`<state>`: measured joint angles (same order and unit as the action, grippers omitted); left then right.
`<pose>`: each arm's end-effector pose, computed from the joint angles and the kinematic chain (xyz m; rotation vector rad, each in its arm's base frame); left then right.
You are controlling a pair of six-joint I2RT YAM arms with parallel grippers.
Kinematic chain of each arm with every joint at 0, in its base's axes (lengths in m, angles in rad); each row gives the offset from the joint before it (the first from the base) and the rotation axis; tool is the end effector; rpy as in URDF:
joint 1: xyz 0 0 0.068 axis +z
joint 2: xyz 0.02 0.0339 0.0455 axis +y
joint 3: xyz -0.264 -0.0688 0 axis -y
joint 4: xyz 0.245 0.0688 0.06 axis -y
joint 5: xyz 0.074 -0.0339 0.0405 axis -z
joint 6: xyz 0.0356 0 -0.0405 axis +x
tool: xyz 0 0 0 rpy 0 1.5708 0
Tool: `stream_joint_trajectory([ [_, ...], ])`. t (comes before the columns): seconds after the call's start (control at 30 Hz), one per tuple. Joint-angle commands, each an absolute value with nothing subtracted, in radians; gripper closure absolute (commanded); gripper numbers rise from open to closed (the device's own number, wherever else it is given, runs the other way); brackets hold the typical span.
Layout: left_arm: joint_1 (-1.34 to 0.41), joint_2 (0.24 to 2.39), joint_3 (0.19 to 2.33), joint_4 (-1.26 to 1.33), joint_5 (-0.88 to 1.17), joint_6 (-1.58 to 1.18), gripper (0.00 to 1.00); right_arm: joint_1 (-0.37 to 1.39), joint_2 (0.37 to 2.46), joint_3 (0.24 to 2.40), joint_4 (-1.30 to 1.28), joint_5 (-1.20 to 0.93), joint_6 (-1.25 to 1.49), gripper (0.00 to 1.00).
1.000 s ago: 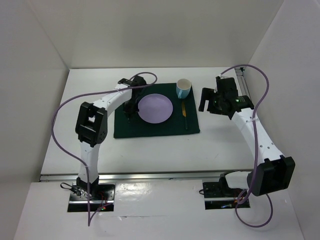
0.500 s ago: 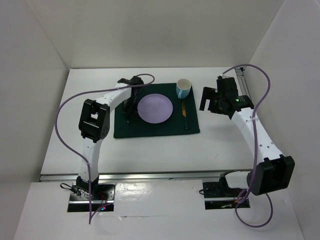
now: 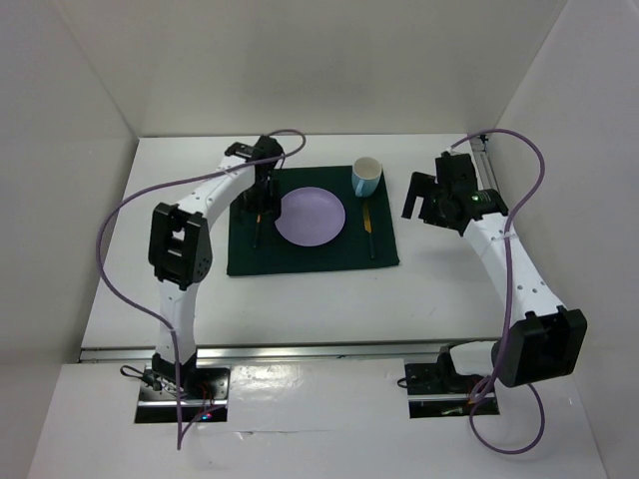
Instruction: Set the dinner table for one person
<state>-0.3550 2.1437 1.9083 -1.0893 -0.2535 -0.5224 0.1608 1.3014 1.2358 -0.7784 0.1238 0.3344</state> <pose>0.4173 -0.1452 0.2314 -0.2788 2.7937 0.1764 0.2680 0.0390 0.3301 0.2652 2.3931 0.0797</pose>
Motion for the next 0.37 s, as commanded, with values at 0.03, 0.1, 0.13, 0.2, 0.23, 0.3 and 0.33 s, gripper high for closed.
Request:
stream_joint_trajectory([
  [0.03, -0.368, 1.938, 1.997, -1.157, -0.218, -0.500, 0.12, 0.146, 1.310, 1.287, -0.784, 0.182, 0.382, 0.01],
  [0.1, -0.368, 1.840, 1.997, -1.157, -0.200, -0.500, 0.12, 0.146, 1.324, 1.298, -0.799, 0.193, 0.391, 0.01],
  [0.13, -0.368, 1.804, 1.973, -1.117, -0.178, -0.500, 0.12, 0.146, 1.336, 1.298, -0.808, 0.205, 0.403, 0.01],
  [0.2, -0.377, 1.729, 1.913, -1.074, -0.155, -0.500, 0.12, 0.146, 1.336, 1.298, -0.808, 0.206, 0.403, 0.01],
  [0.23, -0.377, 1.659, 1.889, -1.051, -0.135, -0.491, 0.12, 0.146, 1.336, 1.298, -0.808, 0.206, 0.403, 0.01],
  [0.3, -0.377, 1.603, 1.838, -1.005, -0.135, -0.491, 0.12, 0.146, 1.321, 1.272, -0.796, 0.206, 0.403, 0.01],
  [0.33, -0.377, 1.579, 1.824, -0.993, -0.124, -0.491, 0.12, 0.146, 1.304, 1.272, -0.796, 0.206, 0.403, 0.01],
])
